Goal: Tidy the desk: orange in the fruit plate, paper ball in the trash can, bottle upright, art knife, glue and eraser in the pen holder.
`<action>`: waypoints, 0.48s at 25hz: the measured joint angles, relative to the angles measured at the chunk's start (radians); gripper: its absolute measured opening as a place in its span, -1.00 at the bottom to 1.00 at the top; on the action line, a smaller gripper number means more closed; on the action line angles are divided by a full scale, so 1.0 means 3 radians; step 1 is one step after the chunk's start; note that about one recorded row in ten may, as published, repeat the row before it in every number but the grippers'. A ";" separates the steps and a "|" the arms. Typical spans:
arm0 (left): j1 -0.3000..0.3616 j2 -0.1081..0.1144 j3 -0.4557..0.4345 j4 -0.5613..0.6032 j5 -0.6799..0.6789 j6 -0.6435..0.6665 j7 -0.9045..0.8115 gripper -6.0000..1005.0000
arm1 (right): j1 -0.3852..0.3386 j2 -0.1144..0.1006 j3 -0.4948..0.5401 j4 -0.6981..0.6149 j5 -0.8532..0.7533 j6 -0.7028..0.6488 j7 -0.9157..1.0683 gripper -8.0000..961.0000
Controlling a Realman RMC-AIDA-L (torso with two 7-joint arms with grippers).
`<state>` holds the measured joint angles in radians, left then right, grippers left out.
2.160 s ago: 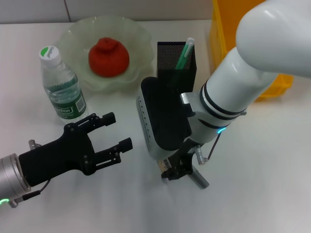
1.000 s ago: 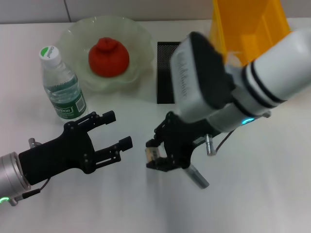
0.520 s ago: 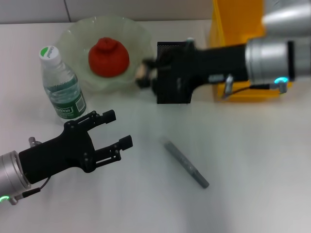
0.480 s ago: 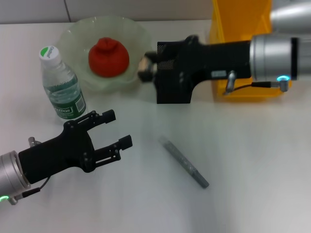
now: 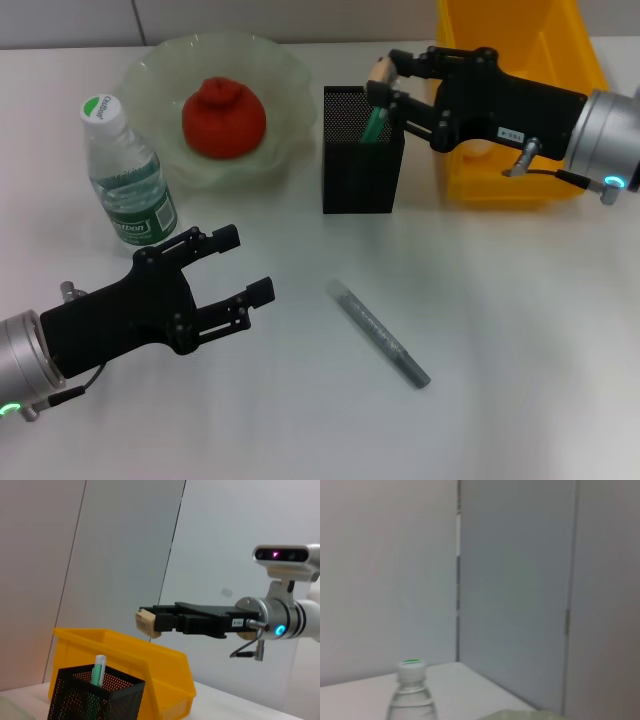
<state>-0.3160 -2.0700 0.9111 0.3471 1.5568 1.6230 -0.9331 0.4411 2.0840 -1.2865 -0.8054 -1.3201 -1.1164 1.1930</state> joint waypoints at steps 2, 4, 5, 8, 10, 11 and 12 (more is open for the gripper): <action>-0.0001 0.0000 0.0000 -0.0007 0.0000 0.0000 0.0000 0.59 | 0.0003 0.0002 0.0005 0.0187 0.0262 0.0024 -0.0301 -0.13; -0.0004 0.0000 0.0000 -0.0008 0.0000 0.0000 0.0001 0.59 | 0.0030 0.0003 0.0007 0.0389 0.0507 0.0033 -0.0593 -0.13; -0.0005 0.0000 0.0000 -0.0006 0.0000 0.0000 0.0000 0.59 | 0.0058 0.0003 0.0007 0.0480 0.0572 0.0036 -0.0674 -0.14; -0.0005 0.0001 0.0000 0.0001 0.0000 0.0000 -0.0010 0.59 | 0.0148 0.0002 0.0034 0.0705 0.0625 0.0066 -0.0884 -0.13; -0.0007 0.0002 0.0000 0.0000 0.0000 0.0000 -0.0005 0.59 | 0.0194 0.0014 0.0064 0.0862 0.0674 0.0117 -0.1098 -0.12; -0.0008 0.0002 0.0000 -0.0001 0.0001 0.0000 -0.0003 0.59 | 0.0210 0.0019 0.0064 0.0926 0.0730 0.0134 -0.1190 -0.12; -0.0009 0.0001 0.0000 -0.0003 0.0001 0.0000 -0.0003 0.59 | 0.0221 0.0023 0.0056 0.0991 0.0803 0.0150 -0.1275 -0.12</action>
<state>-0.3187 -2.0696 0.9111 0.3462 1.5570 1.6229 -0.9341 0.5075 2.0909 -1.2697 -0.5080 -1.0792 -1.0715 0.8105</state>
